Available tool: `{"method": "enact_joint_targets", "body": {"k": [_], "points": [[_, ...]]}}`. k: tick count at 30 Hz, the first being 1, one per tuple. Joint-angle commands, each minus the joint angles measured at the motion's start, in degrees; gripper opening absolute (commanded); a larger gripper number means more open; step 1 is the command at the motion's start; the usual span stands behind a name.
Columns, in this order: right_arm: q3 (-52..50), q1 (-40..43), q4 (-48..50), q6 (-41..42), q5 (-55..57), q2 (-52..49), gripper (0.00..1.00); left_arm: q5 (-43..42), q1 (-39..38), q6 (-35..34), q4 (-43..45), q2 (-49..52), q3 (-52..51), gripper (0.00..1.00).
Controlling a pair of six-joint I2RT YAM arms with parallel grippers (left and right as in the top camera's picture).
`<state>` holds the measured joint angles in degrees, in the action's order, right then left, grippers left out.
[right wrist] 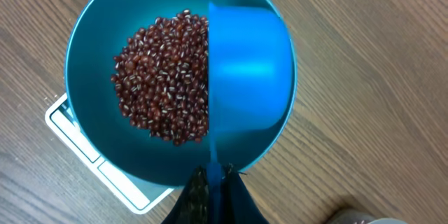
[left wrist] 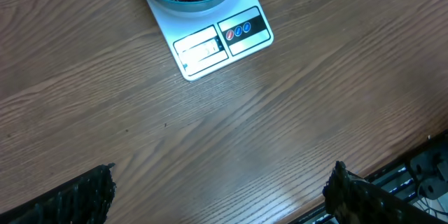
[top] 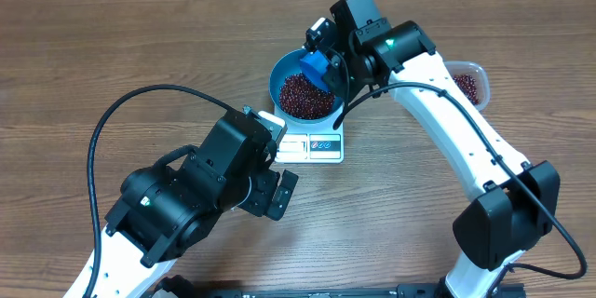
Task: Scoop item into bowl and weigh 150g on scale
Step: 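Tip the scoop with the right gripper to pour beans into bowl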
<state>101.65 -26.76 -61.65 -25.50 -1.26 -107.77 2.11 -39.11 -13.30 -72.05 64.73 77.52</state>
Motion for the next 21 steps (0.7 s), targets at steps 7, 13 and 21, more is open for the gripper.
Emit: {"method": "enact_joint_targets", "body": {"k": [7,13,21], "points": [[-0.13,-0.57,1.57,-0.55,0.17,-1.25,0.04,-0.22,0.09,0.9,0.04,-0.24,0.72,1.0],[-0.13,-2.29,1.29,-0.52,1.64,-2.58,0.04,-0.22,0.09,0.9,0.04,-0.24,0.7,0.99],[-0.13,-2.91,-1.03,-0.31,1.66,-2.58,0.04,-0.22,0.09,0.9,0.04,-0.24,0.7,1.0]]}}
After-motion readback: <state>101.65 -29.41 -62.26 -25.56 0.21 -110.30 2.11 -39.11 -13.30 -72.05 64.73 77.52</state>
